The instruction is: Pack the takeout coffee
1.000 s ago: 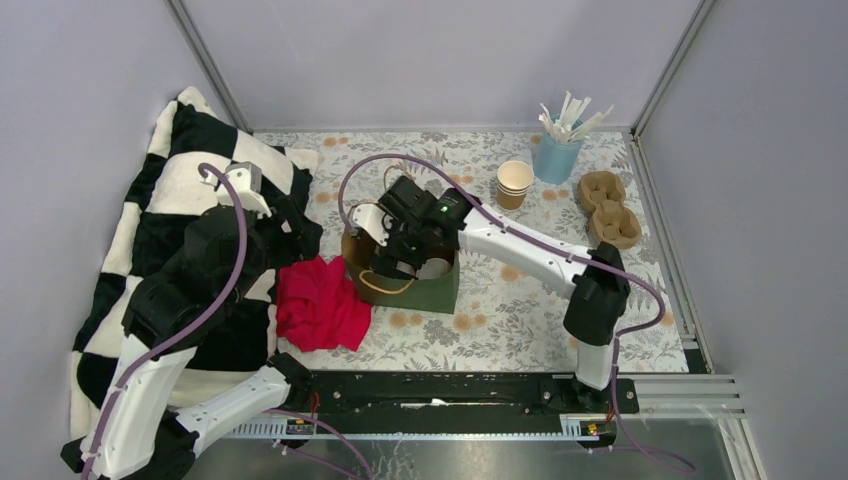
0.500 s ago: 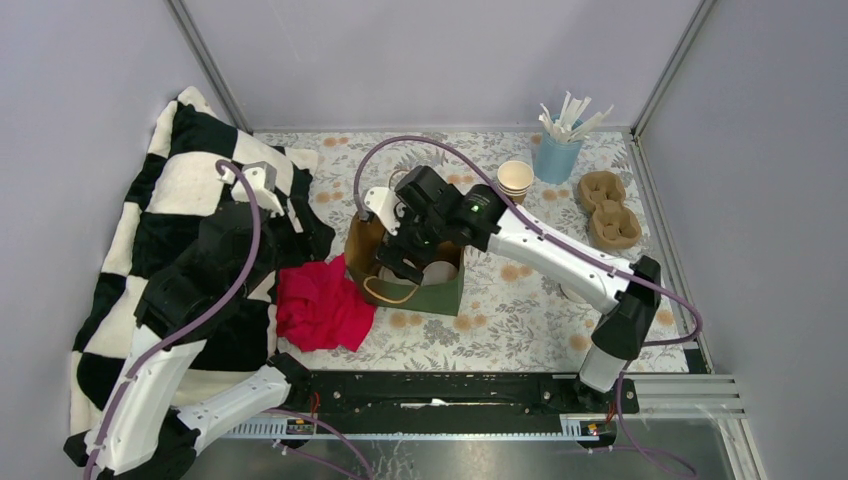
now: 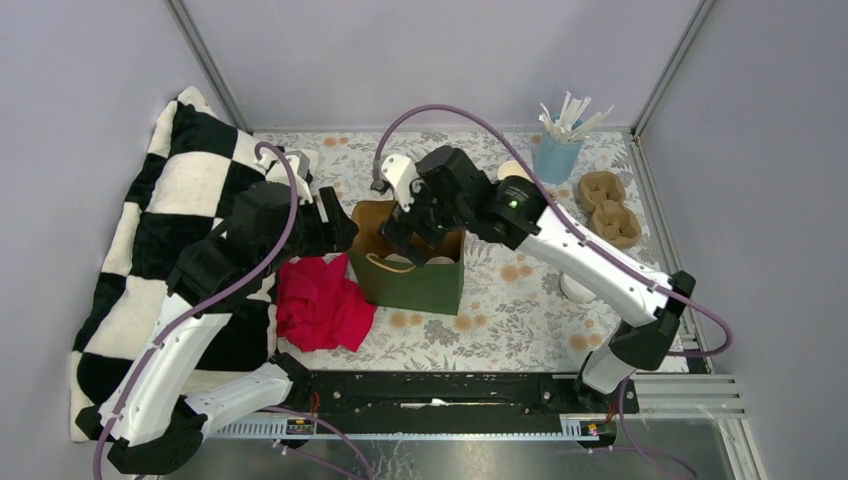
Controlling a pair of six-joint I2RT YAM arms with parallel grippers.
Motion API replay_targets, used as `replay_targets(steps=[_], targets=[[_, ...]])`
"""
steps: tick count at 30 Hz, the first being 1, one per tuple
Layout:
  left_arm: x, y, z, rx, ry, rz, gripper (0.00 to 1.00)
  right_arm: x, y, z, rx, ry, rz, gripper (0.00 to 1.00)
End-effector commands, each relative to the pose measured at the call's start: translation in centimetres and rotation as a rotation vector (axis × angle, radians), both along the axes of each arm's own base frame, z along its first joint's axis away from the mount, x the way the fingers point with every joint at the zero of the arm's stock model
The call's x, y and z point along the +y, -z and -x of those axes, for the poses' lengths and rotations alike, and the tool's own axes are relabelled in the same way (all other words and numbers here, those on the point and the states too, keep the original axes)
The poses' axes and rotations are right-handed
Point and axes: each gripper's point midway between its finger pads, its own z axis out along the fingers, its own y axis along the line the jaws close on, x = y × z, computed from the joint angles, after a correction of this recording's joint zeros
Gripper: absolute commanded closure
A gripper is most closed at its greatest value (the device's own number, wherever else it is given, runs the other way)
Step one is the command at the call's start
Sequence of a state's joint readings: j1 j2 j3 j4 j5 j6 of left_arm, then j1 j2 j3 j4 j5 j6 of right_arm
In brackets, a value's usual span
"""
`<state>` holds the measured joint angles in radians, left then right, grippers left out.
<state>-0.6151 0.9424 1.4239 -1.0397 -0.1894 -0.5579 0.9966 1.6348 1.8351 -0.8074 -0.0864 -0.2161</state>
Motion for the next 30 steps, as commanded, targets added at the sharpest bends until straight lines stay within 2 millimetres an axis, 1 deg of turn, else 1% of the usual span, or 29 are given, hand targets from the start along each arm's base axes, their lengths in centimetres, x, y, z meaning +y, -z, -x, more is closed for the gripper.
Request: replay_targets(steps=[1,5,6,7,8,10,11,13,14,16,18,20,21,23,25,26,27,28,29,30], targets=[[-0.3,-2.2,-0.5,-0.07,0.008,0.036,0.3,-2.1,-10.0,-0.9,-0.187,0.13,-0.214,0.0],[0.3,-2.7,-0.5,-0.096,-0.009,0.022,0.3,-4.7,-18.0,-1.1,-0.385,0.194,-0.429,0.0],[0.5,-2.8,-0.4,-0.1,-0.014,0.02,0.3,-5.6,-19.9,-1.2,-0.44,0.216,-0.483,0.0],[0.6,-2.7,-0.3,-0.1,-0.014,0.015,0.3,-6.7,-21.1,-1.6,-0.493,0.268,-0.523,0.0],[0.7,-2.8,-0.3,-0.103,-0.016,0.013,0.3,-7.9,-21.5,-2.5,-0.543,0.339,-0.54,0.0],[1.0,-2.6,-0.2,-0.105,-0.019,0.007,0.3,-12.0,-22.3,-5.7,-0.636,0.592,-0.551,0.0],[1.1,-2.6,0.0,-0.11,-0.02,0.006,0.3,-14.0,-22.2,-7.6,-0.656,0.702,-0.532,0.0],[1.3,-2.6,0.1,-0.113,-0.021,0.002,0.29,-17.4,-20.6,-11.7,-0.648,0.861,-0.459,0.0],[1.4,-2.7,0.3,-0.116,-0.021,0.003,0.3,-18.6,-19.2,-14.0,-0.624,0.925,-0.408,0.0],[1.6,-2.7,0.5,-0.12,-0.018,-0.003,0.29,-21.5,-17.1,-17.7,-0.575,1.037,-0.337,0.0],[2.0,-2.7,0.6,-0.123,-0.027,-0.009,0.29,-24.4,-14.7,-21.1,-0.504,1.153,-0.288,0.0],[2.2,-2.7,0.8,-0.128,-0.032,-0.011,0.29,-26.8,-12.3,-24.0,-0.397,1.229,-0.28,0.0],[2.3,-2.8,0.8,-0.131,-0.032,-0.009,0.29,-27.6,-11.1,-25.3,-0.338,1.247,-0.281,0.0],[2.3,-2.8,0.9,-0.132,-0.031,-0.008,0.29,-28.9,-8.8,-27.3,-0.24,1.27,-0.267,0.0],[2.4,-2.7,0.9,-0.133,-0.035,-0.011,0.29,-30.3,-6.6,-28.9,-0.147,1.306,-0.257,0.08],[2.5,-2.7,0.9,-0.133,-0.039,-0.011,0.29,-31.2,-5.5,-29.6,-0.097,1.327,-0.263,0.13],[2.6,-2.7,0.9,-0.133,-0.044,-0.012,0.29,-32.5,-4.8,-30.0,-0.052,1.351,-0.278,0.2],[2.6,-2.6,0.9,-0.133,-0.047,-0.013,0.29,-33.7,-4.5,-30.3,-0.032,1.383,-0.29,0.27],[2.7,-2.6,0.9,-0.133,-0.047,-0.014,0.28,-34.7,-4.3,-30.4,-0.029,1.406,-0.295,0.31],[2.8,-2.6,0.9,-0.133,-0.053,-0.012,0.28,-35.4,-4.2,-30.6,-0.038,1.414,-0.298,0.32]])
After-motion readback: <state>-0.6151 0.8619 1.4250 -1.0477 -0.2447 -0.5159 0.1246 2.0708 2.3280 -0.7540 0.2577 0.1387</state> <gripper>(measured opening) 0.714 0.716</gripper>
